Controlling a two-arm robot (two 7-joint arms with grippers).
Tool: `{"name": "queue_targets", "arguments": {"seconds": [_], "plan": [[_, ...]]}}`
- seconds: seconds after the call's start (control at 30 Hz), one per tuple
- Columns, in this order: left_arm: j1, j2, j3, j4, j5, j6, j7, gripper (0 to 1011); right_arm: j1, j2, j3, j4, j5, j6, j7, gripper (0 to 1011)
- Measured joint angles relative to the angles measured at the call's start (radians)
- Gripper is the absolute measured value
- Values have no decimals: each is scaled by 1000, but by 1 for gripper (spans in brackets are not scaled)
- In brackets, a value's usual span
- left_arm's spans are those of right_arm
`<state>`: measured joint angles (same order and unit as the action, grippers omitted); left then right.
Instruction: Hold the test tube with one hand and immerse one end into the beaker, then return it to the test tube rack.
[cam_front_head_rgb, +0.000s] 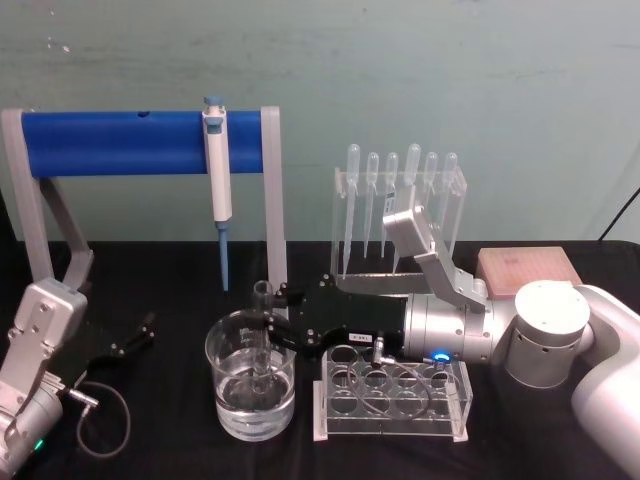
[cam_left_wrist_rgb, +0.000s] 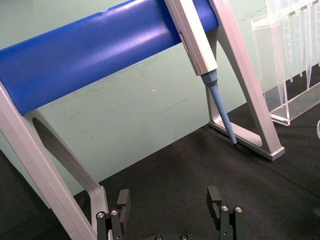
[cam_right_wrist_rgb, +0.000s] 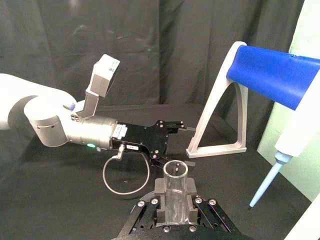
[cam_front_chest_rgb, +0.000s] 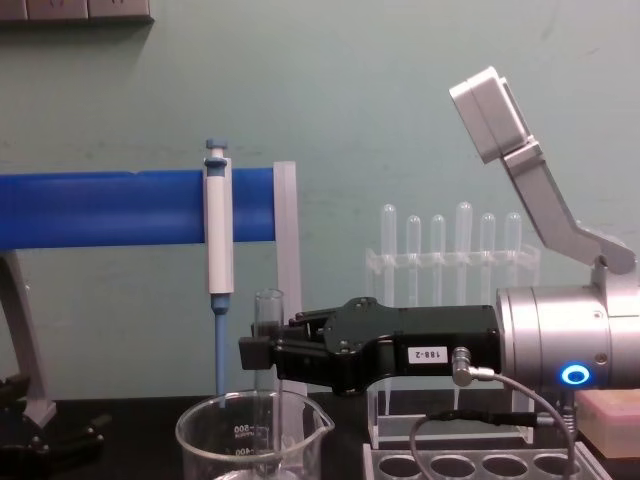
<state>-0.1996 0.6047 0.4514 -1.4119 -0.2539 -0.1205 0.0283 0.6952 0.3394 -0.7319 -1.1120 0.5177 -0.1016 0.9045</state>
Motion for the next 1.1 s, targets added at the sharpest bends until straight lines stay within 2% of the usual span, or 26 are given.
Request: {"name": "queue_targets", "arguments": {"seconds": [1.1], "plan": [[0, 0, 0, 0, 0, 0, 0, 1000, 0, 0, 0, 0, 0, 0, 0, 235]]}}
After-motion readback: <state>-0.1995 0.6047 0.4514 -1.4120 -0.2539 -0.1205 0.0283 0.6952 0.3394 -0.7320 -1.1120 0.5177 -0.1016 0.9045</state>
